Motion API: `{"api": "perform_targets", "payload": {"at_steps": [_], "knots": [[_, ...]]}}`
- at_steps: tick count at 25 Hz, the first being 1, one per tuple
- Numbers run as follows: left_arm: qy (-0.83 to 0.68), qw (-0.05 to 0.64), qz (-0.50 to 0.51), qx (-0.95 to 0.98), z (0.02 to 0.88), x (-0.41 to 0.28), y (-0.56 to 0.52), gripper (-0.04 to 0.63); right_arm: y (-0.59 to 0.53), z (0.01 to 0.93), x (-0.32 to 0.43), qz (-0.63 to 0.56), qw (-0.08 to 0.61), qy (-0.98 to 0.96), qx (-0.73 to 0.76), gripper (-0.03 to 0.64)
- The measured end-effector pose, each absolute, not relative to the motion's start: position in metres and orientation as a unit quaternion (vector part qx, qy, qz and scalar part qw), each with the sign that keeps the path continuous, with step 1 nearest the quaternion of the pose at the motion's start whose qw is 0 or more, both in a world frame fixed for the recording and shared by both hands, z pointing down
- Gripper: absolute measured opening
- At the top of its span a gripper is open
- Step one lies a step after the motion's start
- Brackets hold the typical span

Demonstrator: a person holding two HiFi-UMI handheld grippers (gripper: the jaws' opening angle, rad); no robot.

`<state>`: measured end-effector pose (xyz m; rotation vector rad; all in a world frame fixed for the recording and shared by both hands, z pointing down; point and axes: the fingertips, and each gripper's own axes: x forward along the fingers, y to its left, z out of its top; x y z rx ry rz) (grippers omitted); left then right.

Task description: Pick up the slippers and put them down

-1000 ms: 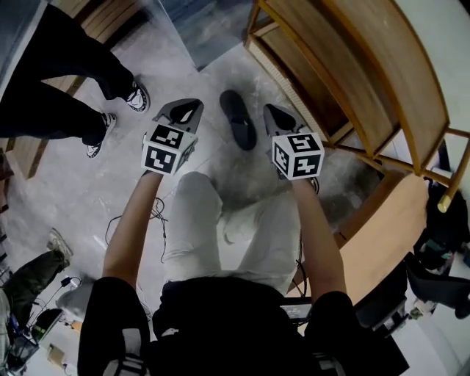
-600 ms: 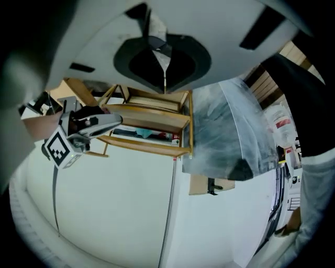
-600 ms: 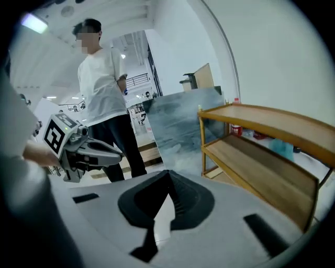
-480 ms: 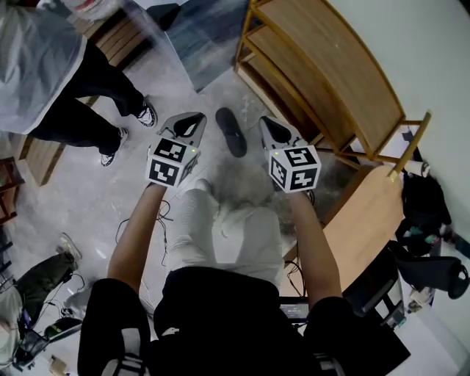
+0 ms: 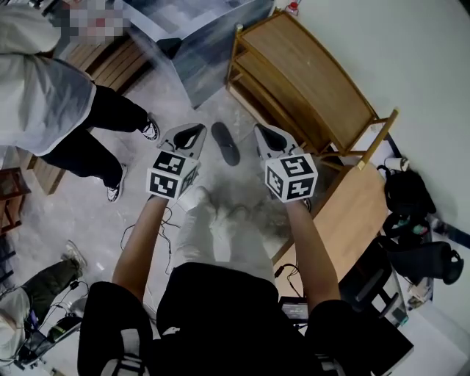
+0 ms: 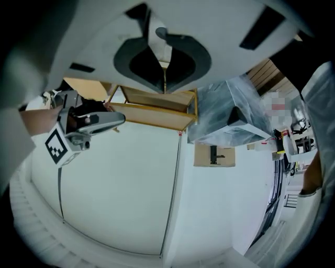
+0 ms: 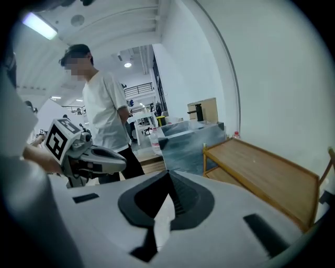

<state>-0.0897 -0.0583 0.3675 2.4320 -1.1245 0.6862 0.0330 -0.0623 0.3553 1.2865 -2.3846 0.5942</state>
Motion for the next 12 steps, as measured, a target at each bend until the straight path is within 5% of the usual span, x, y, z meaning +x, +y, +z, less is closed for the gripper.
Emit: {"api": "perform_targets", "payload": {"at_steps": [12], "knots": [[-0.431,0.132,0.198,0.87,0.252,-0.087,-0.014,0.012,-0.011,0.241,0.031,0.17,0.15,-0.864,0.45,0.0]]}}
